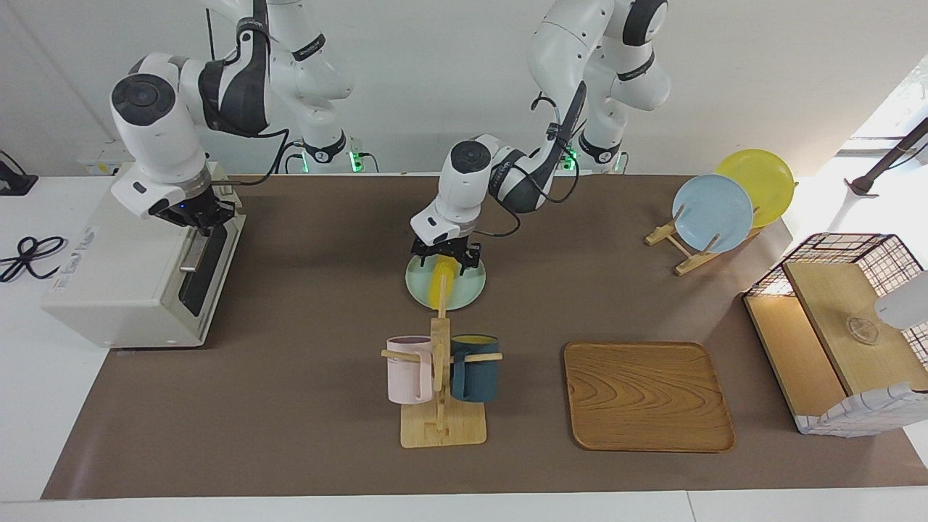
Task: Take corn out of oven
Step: 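Grasp the yellow corn with the left gripper while the right gripper withdraws, then carry the corn with the left gripper onto the wooden tray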
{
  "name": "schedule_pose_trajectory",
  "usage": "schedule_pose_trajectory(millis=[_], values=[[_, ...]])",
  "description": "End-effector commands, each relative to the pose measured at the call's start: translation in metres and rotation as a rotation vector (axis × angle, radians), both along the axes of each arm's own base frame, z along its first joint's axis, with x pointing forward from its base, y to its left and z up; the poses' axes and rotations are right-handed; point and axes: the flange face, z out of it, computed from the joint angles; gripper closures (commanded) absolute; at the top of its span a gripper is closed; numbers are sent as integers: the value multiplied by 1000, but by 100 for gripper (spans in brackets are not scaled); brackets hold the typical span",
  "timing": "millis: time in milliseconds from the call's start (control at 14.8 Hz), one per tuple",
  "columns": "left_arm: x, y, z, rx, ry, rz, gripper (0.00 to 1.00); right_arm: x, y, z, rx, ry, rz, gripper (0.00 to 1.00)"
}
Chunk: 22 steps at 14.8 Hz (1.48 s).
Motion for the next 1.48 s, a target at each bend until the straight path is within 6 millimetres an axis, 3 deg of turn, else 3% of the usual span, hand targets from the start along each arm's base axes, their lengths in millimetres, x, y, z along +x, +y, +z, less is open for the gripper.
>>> schedule_pose_trajectory(millis=[0,67,135,270,337,404,607,674,809,944,1079,1213,1416], values=[[-2,-1,-6,2,-2,14,9,8,14,37,116,-11,-3,65],[-3,-1,-6,3,0,14,11,9,22,46,161,-17,-6,41],[-3,-1,-6,1,-3,14,12,10,30,53,193,-25,-6,1],[-4,0,-8,4,-3,14,13,12,50,58,212,-38,16,0],[-4,0,-8,4,-3,14,21,13,60,58,207,-30,22,0],[-4,0,-8,2,-2,19,33,12,63,66,200,-28,21,0],[-3,0,-7,6,-2,49,90,22,80,75,196,-33,-2,0],[3,5,-7,16,-8,55,100,23,81,75,195,-34,-10,0],[13,14,8,10,-17,91,100,23,82,82,197,-43,-10,0],[33,41,59,1,-34,126,100,24,81,83,197,-44,-11,0],[65,86,105,11,-15,198,100,24,81,83,200,-43,-11,0],[102,125,138,30,6,222,100,22,80,83,205,-36,-19,0],[156,194,149,34,-6,255,100,19,86,85,203,-32,-11,0]])
